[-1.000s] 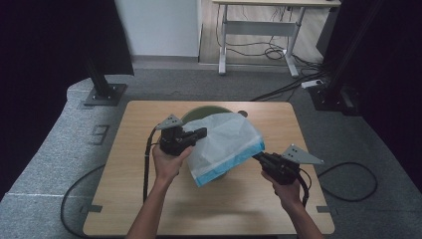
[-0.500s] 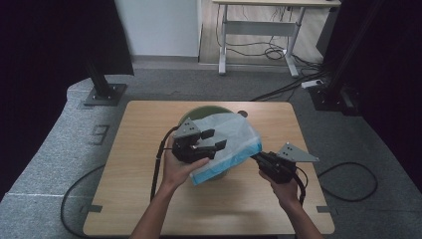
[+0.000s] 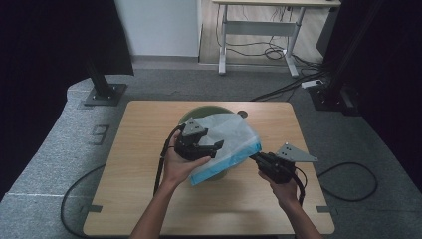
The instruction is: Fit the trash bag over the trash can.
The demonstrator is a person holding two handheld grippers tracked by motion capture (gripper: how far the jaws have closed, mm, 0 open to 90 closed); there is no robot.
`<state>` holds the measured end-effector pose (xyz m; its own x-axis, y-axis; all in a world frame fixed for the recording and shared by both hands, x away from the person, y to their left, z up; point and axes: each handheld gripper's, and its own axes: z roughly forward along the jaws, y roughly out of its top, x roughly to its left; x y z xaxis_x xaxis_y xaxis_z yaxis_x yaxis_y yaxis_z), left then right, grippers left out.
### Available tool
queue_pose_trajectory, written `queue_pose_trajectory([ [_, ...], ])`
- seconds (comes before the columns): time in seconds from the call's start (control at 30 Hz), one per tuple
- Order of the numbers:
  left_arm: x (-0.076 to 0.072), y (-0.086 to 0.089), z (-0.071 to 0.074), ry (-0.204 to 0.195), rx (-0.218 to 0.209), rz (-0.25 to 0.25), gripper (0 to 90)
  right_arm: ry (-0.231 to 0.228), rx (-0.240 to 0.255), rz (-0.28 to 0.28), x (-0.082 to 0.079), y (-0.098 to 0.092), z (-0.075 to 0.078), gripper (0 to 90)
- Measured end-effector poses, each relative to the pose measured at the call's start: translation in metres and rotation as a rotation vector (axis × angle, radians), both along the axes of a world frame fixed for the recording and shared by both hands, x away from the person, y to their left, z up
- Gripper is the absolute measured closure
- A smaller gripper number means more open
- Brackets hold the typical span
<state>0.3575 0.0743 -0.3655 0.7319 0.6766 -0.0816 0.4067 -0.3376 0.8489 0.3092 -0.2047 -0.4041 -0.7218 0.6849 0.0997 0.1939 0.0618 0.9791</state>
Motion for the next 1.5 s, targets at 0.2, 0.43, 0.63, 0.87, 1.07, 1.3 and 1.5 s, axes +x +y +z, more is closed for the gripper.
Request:
queue_pose_trajectory([
  [0.2,0.0,-0.005,-0.008,0.028,0.023,-0.027,41.7,-0.002,-0.001,0.0,-0.001,0.0,0.0,89.0],
  [0.43,-0.001,-0.003,-0.008,0.041,0.044,-0.047,61.7,-0.006,0.002,-0.007,-0.002,-0.003,0.002,89.0],
  [0.63,-0.001,-0.002,-0.013,0.053,0.054,-0.072,79.4,-0.002,0.006,-0.016,-0.002,-0.006,0.001,89.0],
  [0.87,-0.002,0.004,-0.012,0.038,-0.005,-0.076,89.5,0.002,0.014,-0.033,-0.001,-0.012,0.001,89.0],
  [1.07,-0.006,0.008,-0.006,0.037,-0.08,-0.115,89.5,0.011,0.026,-0.037,-0.001,-0.015,-0.001,89.0],
  [1.3,-0.016,-0.006,-0.008,0.04,-0.084,-0.183,58.4,0.004,0.03,-0.021,-0.002,-0.009,0.001,89.0],
  [1.5,-0.023,-0.012,-0.014,0.013,-0.053,-0.188,39.6,0.006,0.032,-0.021,-0.002,-0.009,0.001,89.0],
])
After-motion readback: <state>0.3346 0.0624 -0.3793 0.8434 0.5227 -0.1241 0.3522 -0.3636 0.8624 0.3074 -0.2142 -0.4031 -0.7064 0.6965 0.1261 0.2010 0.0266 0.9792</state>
